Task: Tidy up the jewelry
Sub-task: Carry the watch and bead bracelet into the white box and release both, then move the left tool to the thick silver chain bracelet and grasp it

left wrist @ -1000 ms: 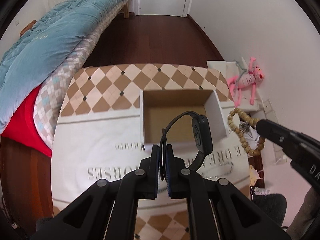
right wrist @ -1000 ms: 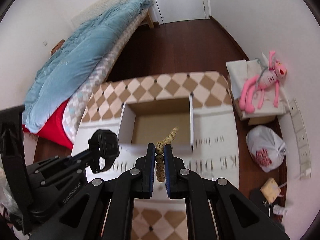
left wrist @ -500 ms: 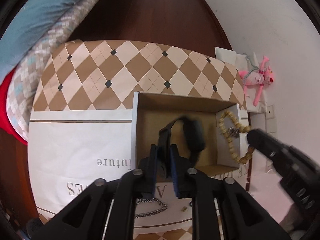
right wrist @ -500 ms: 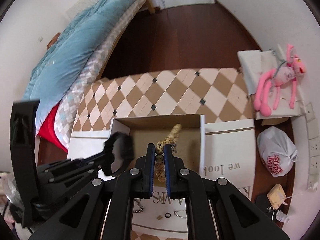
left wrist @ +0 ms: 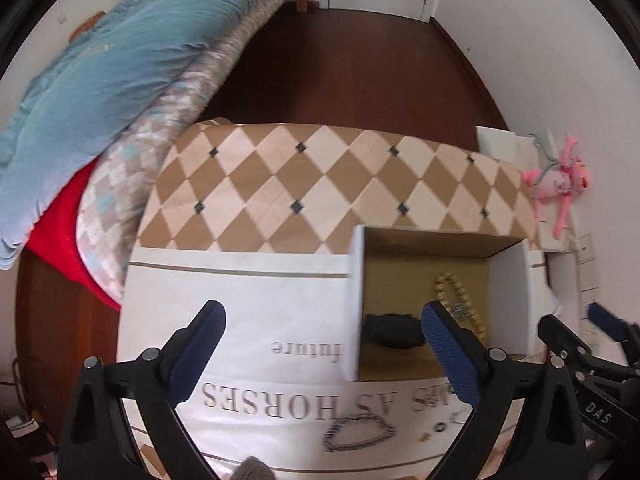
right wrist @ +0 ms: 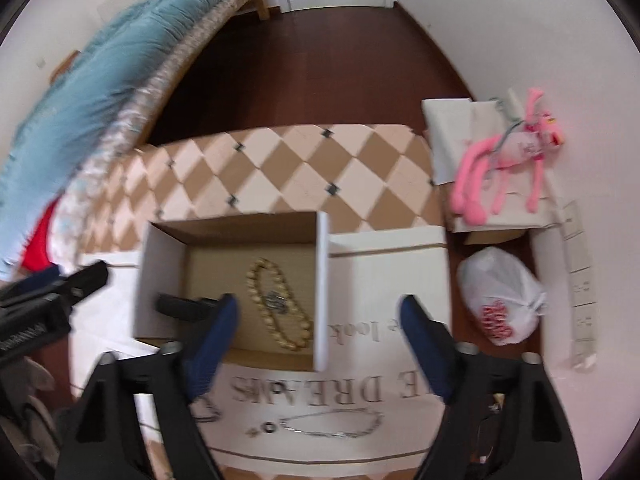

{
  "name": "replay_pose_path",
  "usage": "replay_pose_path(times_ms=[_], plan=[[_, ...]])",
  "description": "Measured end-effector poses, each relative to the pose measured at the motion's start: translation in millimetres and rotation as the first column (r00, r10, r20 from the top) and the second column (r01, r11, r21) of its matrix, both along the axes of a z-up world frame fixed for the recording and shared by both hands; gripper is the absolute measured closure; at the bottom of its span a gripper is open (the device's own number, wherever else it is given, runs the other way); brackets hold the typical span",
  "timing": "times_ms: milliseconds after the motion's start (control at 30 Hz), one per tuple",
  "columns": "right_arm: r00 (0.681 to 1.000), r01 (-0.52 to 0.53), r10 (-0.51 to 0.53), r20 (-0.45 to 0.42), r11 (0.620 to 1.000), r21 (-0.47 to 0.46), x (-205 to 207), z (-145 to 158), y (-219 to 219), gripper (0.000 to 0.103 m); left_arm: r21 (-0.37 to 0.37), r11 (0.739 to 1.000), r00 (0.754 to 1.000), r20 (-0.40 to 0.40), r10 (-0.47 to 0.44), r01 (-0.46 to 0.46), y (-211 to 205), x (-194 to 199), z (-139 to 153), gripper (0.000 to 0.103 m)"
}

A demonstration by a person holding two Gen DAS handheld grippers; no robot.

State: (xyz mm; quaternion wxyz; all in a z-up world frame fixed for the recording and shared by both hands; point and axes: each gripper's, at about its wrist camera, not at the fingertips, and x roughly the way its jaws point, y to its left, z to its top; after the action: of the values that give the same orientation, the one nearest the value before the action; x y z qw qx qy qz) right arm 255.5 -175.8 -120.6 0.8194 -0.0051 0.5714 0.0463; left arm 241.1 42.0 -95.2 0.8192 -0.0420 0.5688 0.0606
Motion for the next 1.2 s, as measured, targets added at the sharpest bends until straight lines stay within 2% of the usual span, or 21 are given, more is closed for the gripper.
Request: replay_pose_path(times_ms=[133,267,533,800,1200], plan=[[1.000,-0.027,0.028,0.005,0.998,-0.060,-9,-12,9,0.003,0.049,0.999,1.000,0.002,-0.011,0.011,-3,-12,-16,0.002],[1.000,-0.021,0.022,0.009,0.998,-0.060,-14,-19,11,0.001,0.050,0.999,1.000,-0.014,-0.010,0.010,-5,-20,-25,0.001],[0.999,0.002,0.001,0.043,0.997,-0.073,-24,-11,6,0.001,0.056,0.998,1.000,0.016,-0.021,0.020,-14,-30,-13,0.001],[0.991,0.028,-0.018,0.131,0.997,-0.075,-51,25,0,0.001,0.049,0.999,0.997,0.073,-0.026,0.022,-17,-51,14,0.001],[0.957,0.040,-0.024,0.290,0.998,-0.050,-115,95,-7,0.001,0.030,0.999,0.978,0.202,-0.046,0.041,-24,-102,79,0.001]])
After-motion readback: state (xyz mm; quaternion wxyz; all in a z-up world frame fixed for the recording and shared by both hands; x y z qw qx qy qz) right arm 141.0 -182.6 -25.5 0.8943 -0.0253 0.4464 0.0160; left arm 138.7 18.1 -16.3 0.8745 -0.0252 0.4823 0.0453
